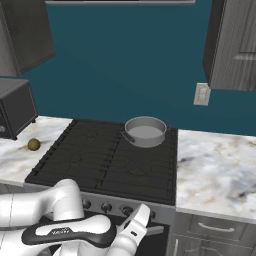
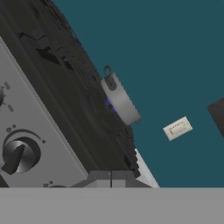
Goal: Turn on the burner for the pot on the stove. Wait thirty seconds for the pot to heat up. Then add the potato to the pot.
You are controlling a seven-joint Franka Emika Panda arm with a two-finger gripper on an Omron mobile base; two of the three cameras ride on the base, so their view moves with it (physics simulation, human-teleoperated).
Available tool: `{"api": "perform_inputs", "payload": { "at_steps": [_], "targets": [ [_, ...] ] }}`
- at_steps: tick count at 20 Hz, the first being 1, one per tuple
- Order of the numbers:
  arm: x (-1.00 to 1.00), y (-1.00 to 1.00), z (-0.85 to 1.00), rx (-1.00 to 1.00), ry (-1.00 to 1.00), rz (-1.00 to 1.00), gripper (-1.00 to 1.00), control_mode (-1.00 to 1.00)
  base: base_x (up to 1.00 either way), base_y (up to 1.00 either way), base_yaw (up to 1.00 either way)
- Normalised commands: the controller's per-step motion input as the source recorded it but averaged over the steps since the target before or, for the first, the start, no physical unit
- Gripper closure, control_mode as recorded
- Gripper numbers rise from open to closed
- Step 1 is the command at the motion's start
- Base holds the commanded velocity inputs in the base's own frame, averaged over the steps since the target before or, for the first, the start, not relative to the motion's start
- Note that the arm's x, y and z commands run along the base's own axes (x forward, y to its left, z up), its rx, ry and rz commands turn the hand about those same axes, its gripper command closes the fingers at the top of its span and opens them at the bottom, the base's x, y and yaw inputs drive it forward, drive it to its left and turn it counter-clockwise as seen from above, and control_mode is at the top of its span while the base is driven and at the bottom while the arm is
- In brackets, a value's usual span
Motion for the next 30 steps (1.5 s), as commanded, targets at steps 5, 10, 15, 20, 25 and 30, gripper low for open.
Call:
{"api": "perform_inputs", "payload": {
  "at_steps": [5, 10, 15, 20, 25, 30],
  "targets": [
    [0.0, 0.0, 0.0, 0.0, 0.0, 0.0, 1.0, -1.0, 0.0, 0.0, 0.0],
    [0.0, 0.0, 0.0, 0.0, 0.0, 0.0, 1.0, -1.0, 0.0, 0.0, 0.0],
    [0.0, 0.0, 0.0, 0.0, 0.0, 0.0, 1.0, -1.0, 0.0, 0.0, 0.0],
    [0.0, 0.0, 0.0, 0.0, 0.0, 0.0, 1.0, -1.0, 0.0, 0.0, 0.0],
    [0.0, 0.0, 0.0, 0.0, 0.0, 0.0, 1.0, -1.0, 0.0, 0.0, 0.0],
    [0.0, 0.0, 0.0, 0.0, 0.0, 0.0, 1.0, -1.0, 0.0, 0.0, 0.0]
  ]
}}
